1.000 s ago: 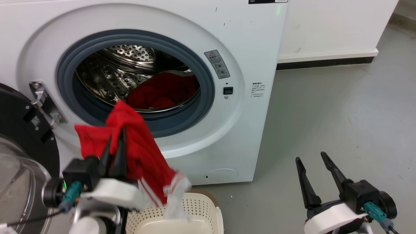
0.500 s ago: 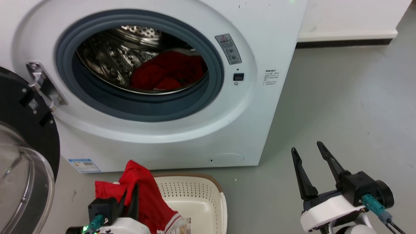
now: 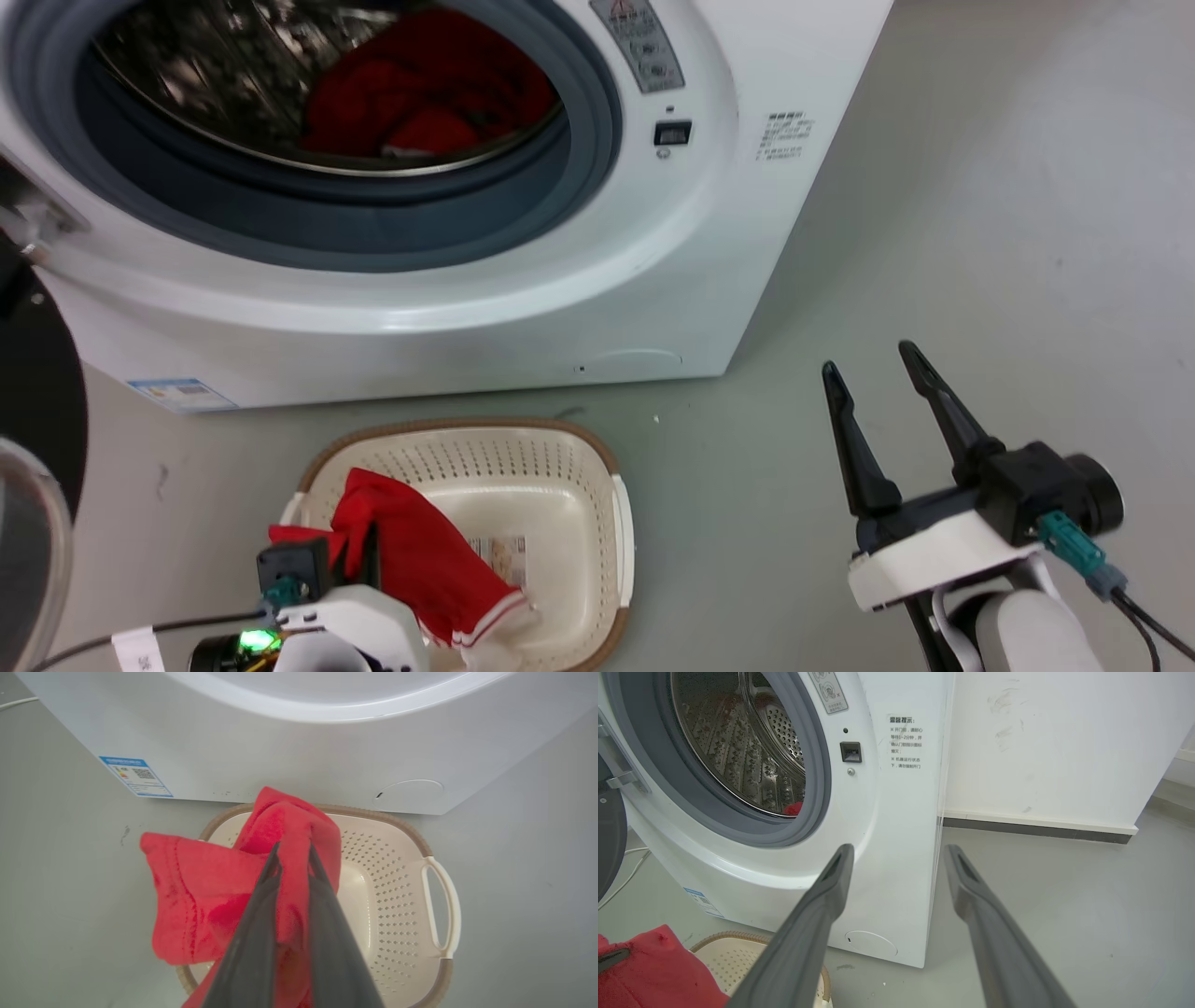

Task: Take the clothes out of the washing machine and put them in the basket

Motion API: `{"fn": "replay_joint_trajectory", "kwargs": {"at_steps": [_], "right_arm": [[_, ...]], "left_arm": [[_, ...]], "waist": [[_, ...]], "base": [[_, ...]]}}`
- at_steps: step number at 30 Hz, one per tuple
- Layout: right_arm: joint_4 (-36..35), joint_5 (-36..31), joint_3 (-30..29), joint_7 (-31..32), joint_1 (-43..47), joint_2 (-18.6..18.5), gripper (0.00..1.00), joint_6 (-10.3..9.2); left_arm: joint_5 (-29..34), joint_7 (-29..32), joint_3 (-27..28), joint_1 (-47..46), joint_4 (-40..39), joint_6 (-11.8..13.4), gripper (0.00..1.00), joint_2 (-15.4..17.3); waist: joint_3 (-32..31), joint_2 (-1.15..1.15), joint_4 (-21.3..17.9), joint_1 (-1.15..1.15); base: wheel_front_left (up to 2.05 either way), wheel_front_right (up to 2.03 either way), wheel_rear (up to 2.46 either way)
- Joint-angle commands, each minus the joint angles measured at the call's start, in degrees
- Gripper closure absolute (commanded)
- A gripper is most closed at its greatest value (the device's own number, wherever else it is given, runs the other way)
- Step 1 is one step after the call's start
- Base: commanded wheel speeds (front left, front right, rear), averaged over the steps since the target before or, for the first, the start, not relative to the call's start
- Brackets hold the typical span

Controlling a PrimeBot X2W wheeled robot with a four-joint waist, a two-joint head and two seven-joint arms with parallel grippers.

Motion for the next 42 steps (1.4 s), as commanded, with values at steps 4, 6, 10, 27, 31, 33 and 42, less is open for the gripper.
{"fn": "replay_joint_trajectory", "kwargs": {"at_steps": [4,6,10,27,31,33,42], "right_arm": [[-0.8,-0.3,0.9,-0.4,-2.9,0.1,0.00,-0.05],[-1.2,-0.2,1.1,-0.6,-4.1,0.1,0.00,-0.05],[-1.4,0.2,1.8,-1.2,-5.9,0.1,0.00,-0.05],[0.5,1.5,2.6,-3.2,-10.2,0.1,0.00,-0.05],[1.7,1.6,2.6,-3.3,-9.9,0.1,0.00,-0.05],[2.1,1.7,2.3,-3.4,-9.4,0.1,0.00,-0.05],[4.4,0.7,2.6,-3.5,-5.7,0.1,0.00,-0.05]], "left_arm": [[-0.9,-1.5,0.9,-5.6,7.8,-0.8,1.00,-0.3],[-1.2,-2.0,1.2,-8.1,11.5,-1.3,1.00,0.0],[-2.2,-2.5,1.9,-11.9,19.4,-2.2,1.00,0.6],[-5.0,-3.1,3.0,-21.7,37.3,-3.5,1.00,1.5],[-5.1,-2.9,2.7,-22.0,38.4,-3.7,0.64,1.2],[-5.3,-3.0,2.7,-21.7,38.8,-3.9,0.00,1.0],[-5.0,-3.5,2.2,-17.0,36.9,-5.1,0.00,-0.3]], "waist": [[6.4,0.00,-1.5,-0.01],[8.6,0.00,-2.1,-0.01],[12.4,0.00,-3.6,-0.01],[20.2,0.00,-6.3,-0.01],[19.0,0.00,-6.4,-0.01],[17.4,0.00,-6.2,-0.01],[5.9,0.00,-4.5,-0.01]], "base": [[0.00,0.00,0.00],[0.00,0.00,0.00],[0.00,0.00,0.00],[0.00,0.00,0.00],[0.00,0.00,0.00],[0.00,0.00,0.00],[0.00,0.00,0.00]]}}
